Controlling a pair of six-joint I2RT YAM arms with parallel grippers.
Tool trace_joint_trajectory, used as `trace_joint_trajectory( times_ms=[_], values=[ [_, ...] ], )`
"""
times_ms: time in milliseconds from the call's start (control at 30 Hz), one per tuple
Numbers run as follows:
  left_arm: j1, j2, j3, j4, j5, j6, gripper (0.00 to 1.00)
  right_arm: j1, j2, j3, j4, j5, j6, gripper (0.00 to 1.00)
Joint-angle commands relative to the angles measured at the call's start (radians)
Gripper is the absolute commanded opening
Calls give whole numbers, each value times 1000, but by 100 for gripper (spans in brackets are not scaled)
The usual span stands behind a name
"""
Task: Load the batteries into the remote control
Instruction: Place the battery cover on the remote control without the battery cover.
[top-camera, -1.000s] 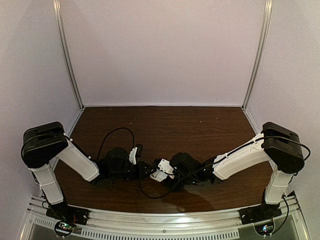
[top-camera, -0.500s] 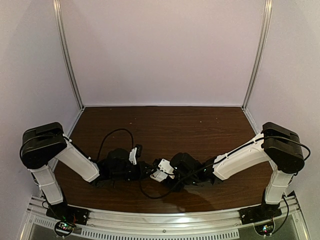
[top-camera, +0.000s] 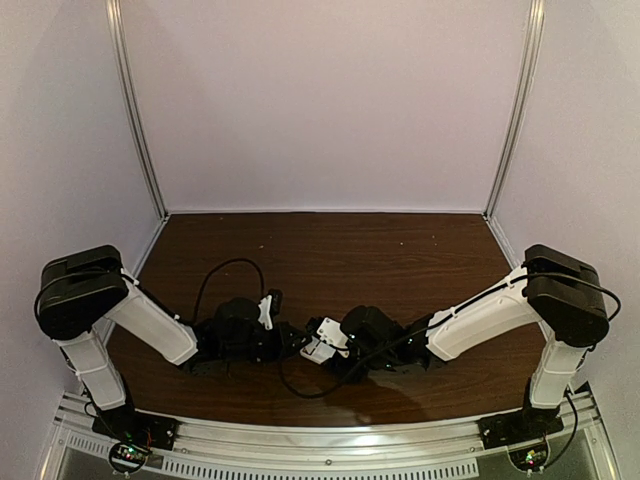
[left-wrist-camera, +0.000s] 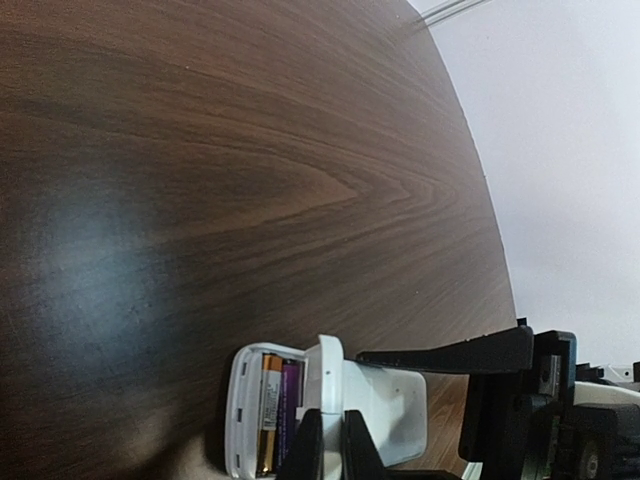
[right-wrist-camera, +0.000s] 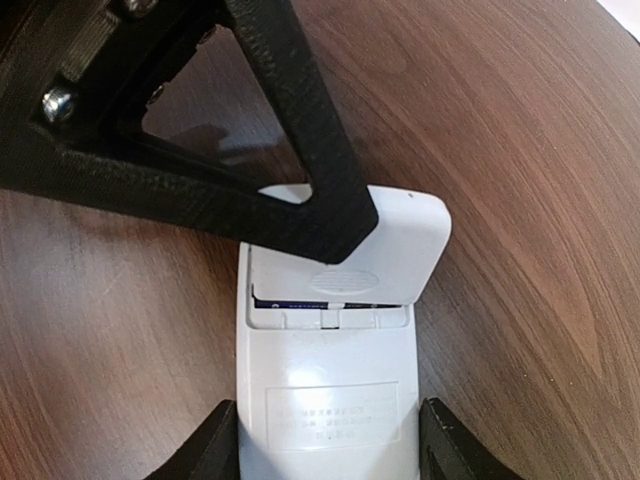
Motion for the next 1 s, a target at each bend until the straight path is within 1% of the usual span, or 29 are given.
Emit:
trace_joint_trajectory(
  times_ms=[0, 233, 400, 500, 600, 800, 967],
  values=[
    [-3, 41, -11, -199, -7, 20, 0, -2, 4, -16, -4, -7, 15, 38],
    [-9, 61, -8, -144, 30, 23, 0, -2, 6, -18, -4, -8, 14, 39],
    [-10, 60, -9, -166, 25, 8, 0, -2, 4, -18, -5, -7, 12, 43],
    [-10, 58, -12, -182, 11, -3, 8, -2, 2, -18, -7, -6, 12, 46],
    [-10, 54, -8, -200, 4, 0, 12, -1, 4, -16, -8, -5, 11, 46],
    [-9, 47, 5, -237, -10, 16, 17, -2, 6, -10, -10, -10, 10, 47],
    [-10, 32, 31, -307, -30, 46, 22, -2, 6, -11, -10, -14, 11, 47]
  ],
)
